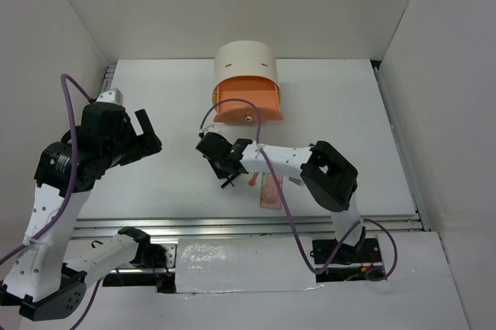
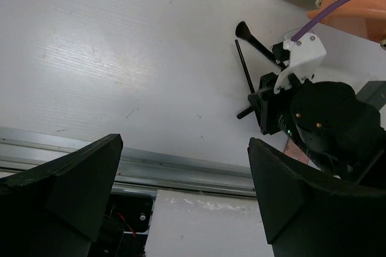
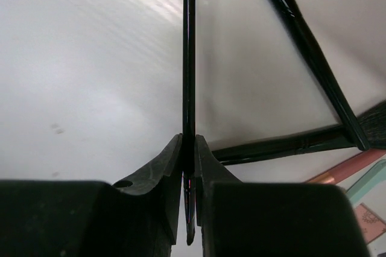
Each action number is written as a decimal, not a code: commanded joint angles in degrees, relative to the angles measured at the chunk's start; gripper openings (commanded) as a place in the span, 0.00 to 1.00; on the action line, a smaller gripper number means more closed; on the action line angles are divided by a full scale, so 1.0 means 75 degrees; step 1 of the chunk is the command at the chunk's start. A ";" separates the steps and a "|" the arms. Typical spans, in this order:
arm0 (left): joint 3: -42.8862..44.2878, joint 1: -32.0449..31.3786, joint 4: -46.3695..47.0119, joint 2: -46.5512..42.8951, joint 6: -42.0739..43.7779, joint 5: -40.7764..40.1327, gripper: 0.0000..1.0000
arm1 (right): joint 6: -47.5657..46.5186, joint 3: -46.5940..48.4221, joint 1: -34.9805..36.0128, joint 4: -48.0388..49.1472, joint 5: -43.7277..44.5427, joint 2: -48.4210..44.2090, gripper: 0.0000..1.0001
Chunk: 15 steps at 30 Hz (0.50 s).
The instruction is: Organize the makeup
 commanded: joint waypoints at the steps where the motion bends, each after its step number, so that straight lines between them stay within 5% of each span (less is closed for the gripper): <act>1: -0.0044 -0.0012 0.0212 -0.0042 0.0141 0.0046 0.99 | -0.0023 0.0664 0.0382 -0.0023 -0.0017 -0.1032 0.13; 10: 0.0014 -0.0012 0.0330 0.0064 0.0118 0.0023 0.99 | 0.0481 0.1858 0.0699 -0.0398 0.0344 -0.2791 0.10; 15: 0.0050 -0.0012 0.0458 0.0111 0.0024 0.0069 0.99 | 0.1625 0.4163 0.0302 -0.1975 0.1330 -0.2780 0.03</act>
